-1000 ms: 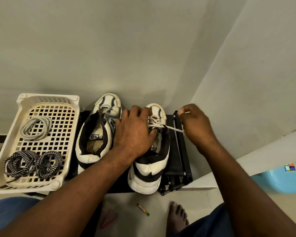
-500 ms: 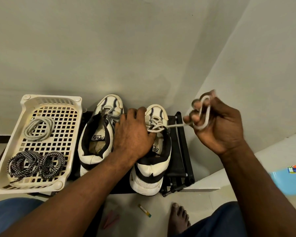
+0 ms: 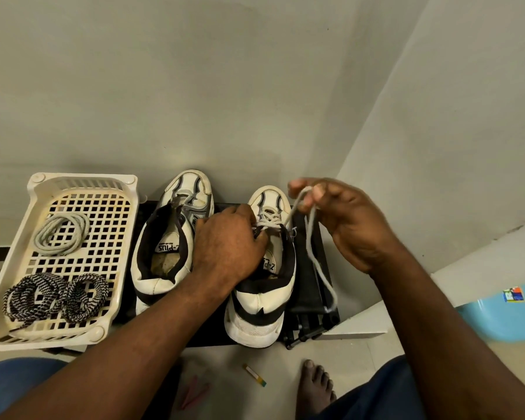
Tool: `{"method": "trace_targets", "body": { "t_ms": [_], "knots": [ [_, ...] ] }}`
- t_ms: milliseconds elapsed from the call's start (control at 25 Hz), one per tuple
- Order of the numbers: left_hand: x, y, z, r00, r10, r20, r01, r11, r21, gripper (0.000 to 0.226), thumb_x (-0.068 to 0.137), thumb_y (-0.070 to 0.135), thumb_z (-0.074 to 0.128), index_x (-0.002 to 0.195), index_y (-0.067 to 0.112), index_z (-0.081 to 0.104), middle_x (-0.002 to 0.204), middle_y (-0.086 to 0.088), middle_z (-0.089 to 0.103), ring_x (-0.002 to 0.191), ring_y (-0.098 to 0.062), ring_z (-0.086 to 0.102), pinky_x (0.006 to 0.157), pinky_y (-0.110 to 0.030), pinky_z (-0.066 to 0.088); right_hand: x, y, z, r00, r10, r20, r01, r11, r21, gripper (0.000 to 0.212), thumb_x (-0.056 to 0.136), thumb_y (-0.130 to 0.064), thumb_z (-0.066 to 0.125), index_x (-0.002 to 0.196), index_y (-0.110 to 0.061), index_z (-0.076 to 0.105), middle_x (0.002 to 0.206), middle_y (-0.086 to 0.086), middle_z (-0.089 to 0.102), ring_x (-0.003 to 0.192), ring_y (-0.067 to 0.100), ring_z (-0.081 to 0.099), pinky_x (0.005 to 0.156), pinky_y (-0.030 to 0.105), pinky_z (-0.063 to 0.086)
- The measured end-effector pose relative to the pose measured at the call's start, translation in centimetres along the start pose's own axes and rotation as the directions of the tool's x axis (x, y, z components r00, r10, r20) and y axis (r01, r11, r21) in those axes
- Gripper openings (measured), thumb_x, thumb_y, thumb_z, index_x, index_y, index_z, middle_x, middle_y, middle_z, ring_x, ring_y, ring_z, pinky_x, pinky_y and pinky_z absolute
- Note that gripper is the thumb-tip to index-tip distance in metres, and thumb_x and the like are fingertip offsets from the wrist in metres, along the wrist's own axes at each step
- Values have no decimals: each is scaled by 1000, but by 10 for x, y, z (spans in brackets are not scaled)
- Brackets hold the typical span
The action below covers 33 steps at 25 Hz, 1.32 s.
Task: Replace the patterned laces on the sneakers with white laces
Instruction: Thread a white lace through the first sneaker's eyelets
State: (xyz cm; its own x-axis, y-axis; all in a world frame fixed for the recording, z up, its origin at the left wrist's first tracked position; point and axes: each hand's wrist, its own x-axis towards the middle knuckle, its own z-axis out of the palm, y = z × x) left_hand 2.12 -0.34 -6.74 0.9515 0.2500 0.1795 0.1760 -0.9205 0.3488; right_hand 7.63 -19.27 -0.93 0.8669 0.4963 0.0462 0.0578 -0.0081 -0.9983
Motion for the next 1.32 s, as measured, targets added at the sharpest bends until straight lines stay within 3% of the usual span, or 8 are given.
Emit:
{"method": "trace_targets", "body": {
  "t_ms": [80,120,240,400,560,760,960,1320],
  "knots": [
    [1,0,-1,1000,3,9,-3,1000,18,39,92,59,59,114,28,67,106,4,72,100,-22,68,92,-43,45,-2,-8,-5,999,-45,11,34,872,488,28,101,-15,53,76,-7,65,100,17,70,93,35,68,91,45,56],
    [1,1,-3,1000,11,14,-11,1000,26,38,92,58,59,113,28,67,105,4,72,99,-22,68,93,-43,45,-3,-9,-7,999,-35,-3,32,881,472,28,100,-14,51,76,-6,63,92,16,69,80,32,67,84,44,56],
    [0,5,-5,999,32,16,-33,999,37,36,92,59,59,108,28,67,102,4,72,97,-22,68,92,-43,44,4,3,-7,992,46,-118,-56,995,-79,16,101,-14,61,88,-5,61,85,12,74,60,25,65,67,39,56],
    [4,3,-14,995,79,67,-81,996,29,42,89,65,58,102,27,66,90,3,71,87,-23,68,82,-40,53,2,17,-4,970,216,-115,-233,676,-699,25,93,-49,72,93,-25,66,81,0,72,71,18,68,71,41,57],
    [9,-5,-19,979,118,166,-123,992,22,42,93,62,54,107,25,67,82,1,69,80,-25,66,71,-36,56,0,15,8,918,396,-27,-325,709,-626,34,101,-47,60,83,-19,64,84,6,72,72,18,66,78,43,57],
    [3,1,-18,993,113,32,-115,990,77,41,99,55,48,116,24,69,86,-2,71,81,-26,69,71,-36,55,8,20,26,967,200,-159,-255,759,-599,23,102,-31,64,80,-24,64,77,-1,72,69,19,74,81,48,63],
    [8,-3,-20,996,81,46,-84,994,75,43,98,56,50,111,20,69,80,-2,68,70,-22,60,66,-33,52,12,26,23,965,126,-228,-234,803,-547,18,101,-28,65,84,-26,71,75,-4,74,74,16,73,82,51,62],
    [16,-11,-22,999,15,-28,-15,1000,-9,41,97,57,55,110,21,68,83,-4,71,81,-29,68,67,-35,52,14,34,39,941,-49,-336,-174,780,-602,11,98,-37,69,91,-30,73,81,-16,71,75,-1,65,67,19,47]
  ]
}}
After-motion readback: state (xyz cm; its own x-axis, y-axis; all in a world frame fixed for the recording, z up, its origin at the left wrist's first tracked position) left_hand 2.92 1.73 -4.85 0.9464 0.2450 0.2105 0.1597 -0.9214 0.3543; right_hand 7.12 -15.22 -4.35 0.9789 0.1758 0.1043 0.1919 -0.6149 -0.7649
